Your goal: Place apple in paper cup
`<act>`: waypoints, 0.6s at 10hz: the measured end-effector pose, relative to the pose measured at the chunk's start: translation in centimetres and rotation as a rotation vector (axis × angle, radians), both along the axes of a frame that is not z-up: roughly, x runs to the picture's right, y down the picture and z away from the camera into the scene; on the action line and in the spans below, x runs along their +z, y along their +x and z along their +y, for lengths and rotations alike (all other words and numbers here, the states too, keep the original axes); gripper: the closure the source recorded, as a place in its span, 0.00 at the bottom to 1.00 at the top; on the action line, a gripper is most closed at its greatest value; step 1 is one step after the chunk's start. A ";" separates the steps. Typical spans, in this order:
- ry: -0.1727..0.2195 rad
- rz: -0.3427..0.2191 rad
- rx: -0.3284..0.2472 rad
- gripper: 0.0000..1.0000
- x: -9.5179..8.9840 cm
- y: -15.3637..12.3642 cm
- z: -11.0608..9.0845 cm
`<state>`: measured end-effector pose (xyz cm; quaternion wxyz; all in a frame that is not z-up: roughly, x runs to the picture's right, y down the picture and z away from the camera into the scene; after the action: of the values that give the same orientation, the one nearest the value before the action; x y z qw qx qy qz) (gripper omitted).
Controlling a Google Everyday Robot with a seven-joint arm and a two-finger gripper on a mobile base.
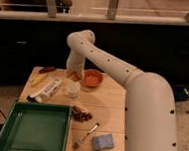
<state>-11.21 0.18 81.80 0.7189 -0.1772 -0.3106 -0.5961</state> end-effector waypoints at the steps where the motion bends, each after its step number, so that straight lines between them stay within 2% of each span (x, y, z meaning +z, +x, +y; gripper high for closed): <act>1: -0.003 -0.009 -0.002 0.91 0.0 0.0 0.0; 6: -0.012 -0.027 -0.008 0.91 0.0 0.1 0.2</act>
<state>-11.12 0.38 81.78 0.7110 -0.1746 -0.3232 -0.5996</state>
